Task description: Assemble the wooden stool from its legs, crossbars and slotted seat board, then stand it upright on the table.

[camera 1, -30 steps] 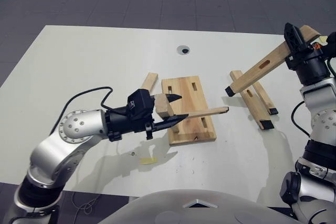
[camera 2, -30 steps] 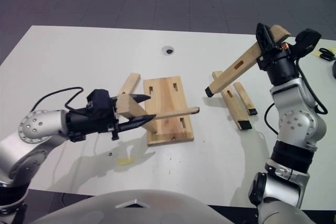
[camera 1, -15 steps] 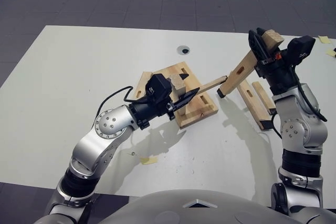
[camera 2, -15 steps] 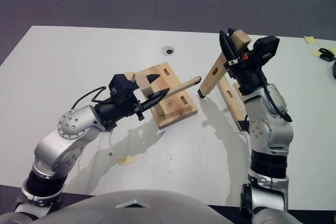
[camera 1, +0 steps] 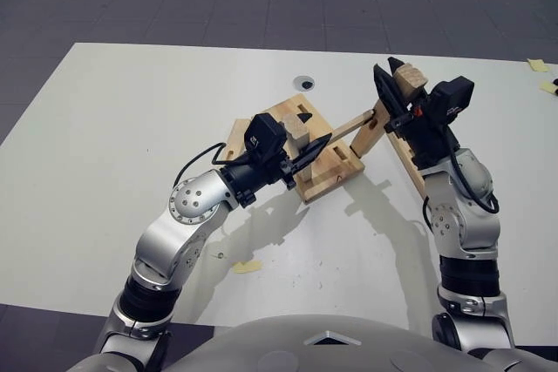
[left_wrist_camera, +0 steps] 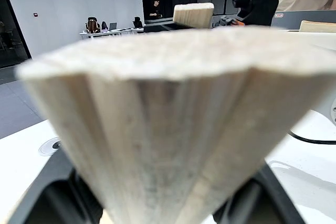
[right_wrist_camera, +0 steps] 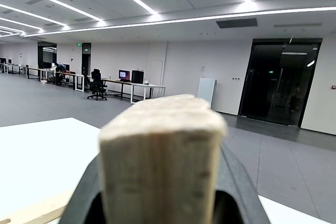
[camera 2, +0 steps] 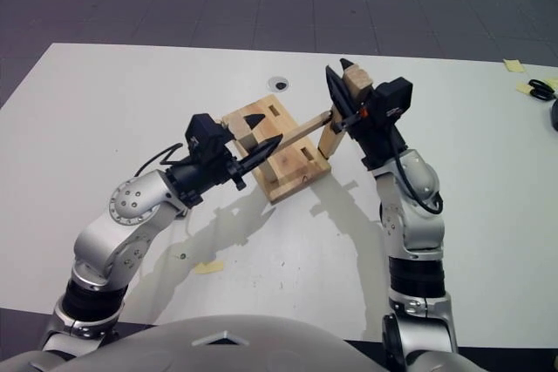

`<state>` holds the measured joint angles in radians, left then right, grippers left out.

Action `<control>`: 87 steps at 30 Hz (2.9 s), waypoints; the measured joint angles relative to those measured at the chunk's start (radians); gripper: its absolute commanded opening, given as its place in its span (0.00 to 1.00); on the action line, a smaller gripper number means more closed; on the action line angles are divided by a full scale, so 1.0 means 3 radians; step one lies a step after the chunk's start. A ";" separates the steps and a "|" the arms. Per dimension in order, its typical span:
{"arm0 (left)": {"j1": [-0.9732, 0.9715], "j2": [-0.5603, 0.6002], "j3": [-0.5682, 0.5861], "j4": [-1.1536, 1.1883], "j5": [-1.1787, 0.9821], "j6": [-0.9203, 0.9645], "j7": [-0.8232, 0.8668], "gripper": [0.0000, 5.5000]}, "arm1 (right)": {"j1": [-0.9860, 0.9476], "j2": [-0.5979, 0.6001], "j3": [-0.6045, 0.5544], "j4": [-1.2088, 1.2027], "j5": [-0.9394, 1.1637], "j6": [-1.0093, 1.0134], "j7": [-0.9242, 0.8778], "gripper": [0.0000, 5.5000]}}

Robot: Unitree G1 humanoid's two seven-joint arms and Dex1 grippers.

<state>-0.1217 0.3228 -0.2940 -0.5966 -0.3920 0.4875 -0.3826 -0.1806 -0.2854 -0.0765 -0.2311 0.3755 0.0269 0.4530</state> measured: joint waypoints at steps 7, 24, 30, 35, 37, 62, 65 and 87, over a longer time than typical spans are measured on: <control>-0.0048 0.0060 -0.0013 0.0002 0.0018 0.0012 -0.0103 0.38 | -0.0207 0.0025 -0.0036 0.0122 -0.0035 -0.0078 -0.0051 0.19; -0.0151 0.0069 -0.0084 0.0073 0.0127 -0.0002 -0.0145 0.38 | -0.0024 0.0027 -0.0089 -0.0048 0.0028 0.0136 -0.0091 0.19; -0.0157 0.0048 -0.0102 0.0086 0.0169 -0.0015 -0.0145 0.38 | -0.0021 -0.0015 -0.0103 -0.0194 0.0083 0.0281 -0.0080 0.19; -0.0156 0.0039 -0.0106 0.0089 0.0182 -0.0022 -0.0145 0.38 | -0.0018 -0.0016 -0.0105 -0.0214 0.0082 0.0311 -0.0086 0.19; -0.0156 0.0034 -0.0110 0.0097 0.0187 -0.0032 -0.0145 0.38 | -0.0005 -0.0016 -0.0104 -0.0218 0.0083 0.0318 -0.0080 0.19; -0.0129 0.0028 -0.0130 0.0112 0.0245 -0.0113 -0.0147 0.38 | -0.0073 -0.0087 -0.0138 -0.0537 0.0325 0.1044 -0.0116 0.19; -0.0120 0.0030 -0.0130 0.0112 0.0246 -0.0127 -0.0148 0.38 | -0.0075 -0.0080 -0.0167 -0.0600 0.0400 0.1074 -0.0116 0.19; -0.0122 0.0042 -0.0130 0.0159 0.0255 -0.0148 -0.0153 0.38 | -0.0259 -0.0257 -0.0489 -0.0594 0.1276 0.2100 -0.0439 0.19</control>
<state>-0.1583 0.3353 -0.3330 -0.5489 -0.3156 0.4431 -0.4284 -0.2584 -0.3626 -0.2230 -0.4092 0.7582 0.6569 0.3211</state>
